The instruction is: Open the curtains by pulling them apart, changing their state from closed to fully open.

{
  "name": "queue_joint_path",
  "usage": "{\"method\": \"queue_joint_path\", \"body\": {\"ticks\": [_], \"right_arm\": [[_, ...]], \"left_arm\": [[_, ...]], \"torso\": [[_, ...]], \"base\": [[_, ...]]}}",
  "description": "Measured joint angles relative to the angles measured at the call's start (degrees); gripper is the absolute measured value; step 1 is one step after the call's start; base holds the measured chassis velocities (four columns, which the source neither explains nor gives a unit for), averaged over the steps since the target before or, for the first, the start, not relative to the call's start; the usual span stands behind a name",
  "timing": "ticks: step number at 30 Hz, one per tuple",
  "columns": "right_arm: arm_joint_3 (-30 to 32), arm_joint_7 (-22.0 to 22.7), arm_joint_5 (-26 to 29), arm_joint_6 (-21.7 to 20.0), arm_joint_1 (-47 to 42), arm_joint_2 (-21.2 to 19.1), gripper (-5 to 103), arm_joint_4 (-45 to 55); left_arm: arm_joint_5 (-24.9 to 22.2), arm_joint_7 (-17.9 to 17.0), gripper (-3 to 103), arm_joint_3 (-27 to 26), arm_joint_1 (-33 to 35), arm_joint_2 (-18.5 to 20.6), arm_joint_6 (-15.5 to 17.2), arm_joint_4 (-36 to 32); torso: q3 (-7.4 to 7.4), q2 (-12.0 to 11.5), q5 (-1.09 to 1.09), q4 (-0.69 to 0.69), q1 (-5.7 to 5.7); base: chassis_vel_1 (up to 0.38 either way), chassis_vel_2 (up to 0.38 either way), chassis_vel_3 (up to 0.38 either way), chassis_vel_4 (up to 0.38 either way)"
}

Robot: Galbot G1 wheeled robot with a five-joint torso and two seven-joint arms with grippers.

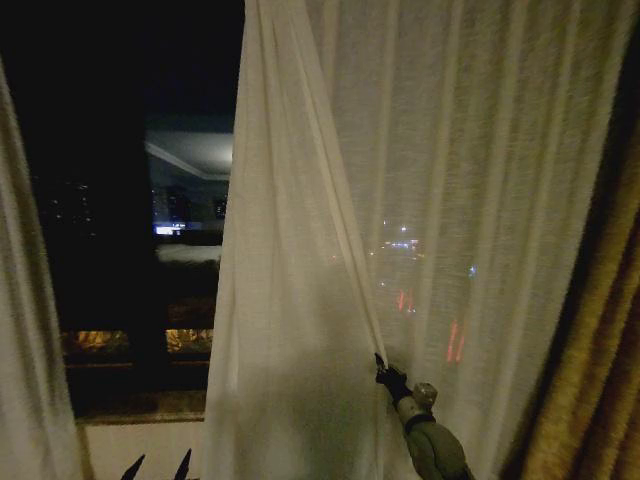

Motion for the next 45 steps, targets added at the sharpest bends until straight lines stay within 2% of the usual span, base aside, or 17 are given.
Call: {"method": "queue_joint_path", "body": {"ticks": [22, 28, 32, 35, 39, 41, 45], "right_arm": [[-0.8, -0.5, -0.6, 0.1, 0.3, 0.0, 0, -0.4], [-0.8, -1.6, -3.1, 1.8, -0.6, 0.0, 0, -0.4], [-0.9, -1.6, -3.5, 2.4, -0.9, 0.0, 0, -0.4], [-1.0, -1.5, -3.5, 2.4, -1.0, 0.0, 0, -0.4], [-1.4, -1.4, -3.5, 2.4, -1.0, 0.0, 0, -0.2], [-1.6, -1.4, -3.5, 2.4, -1.1, 0.0, 0, -0.2], [-1.8, -1.4, -3.5, 2.4, -1.1, 0.0, 0, -0.1]], "left_arm": [[-0.6, 0.0, 100, -0.4, -0.3, 0.3, 0.1, 0.7], [-0.6, 0.0, 100, -0.4, -0.4, 0.5, 0.0, 1.0], [-0.7, 0.1, 100, -0.3, -0.4, 0.6, -0.1, 1.1], [-0.7, 0.1, 100, -0.2, -0.4, 0.5, -0.1, 1.2], [-0.7, 0.1, 100, -0.2, -0.3, 0.5, -0.2, 1.3], [-0.7, 0.1, 100, -0.2, -0.2, 0.4, -0.3, 1.3], [-0.6, 0.1, 100, -0.2, -0.2, 0.3, -0.5, 1.4]], "torso": [[0.00, 0.0, -0.02, 0.01, 0.01], [-0.01, 0.0, 0.00, 0.00, 0.00], [0.00, 0.0, 0.05, 0.00, 0.00], [0.00, 0.0, 0.04, -0.01, 0.00], [0.00, 0.0, -0.06, 0.05, 0.01], [0.00, 0.0, -0.02, 0.05, 0.01], [0.00, 0.0, -0.01, 0.01, 0.00]], "base": [[-0.357, -0.351, 0.357, 0.359], [-0.333, -0.322, 0.312, 0.342], [-0.166, -0.155, 0.194, 0.175], [-0.026, -0.052, 0.027, 0.017], [0.012, 0.014, -0.008, -0.008], [0.044, 0.061, -0.033, -0.041], [0.010, 0.016, -0.009, -0.009]]}}
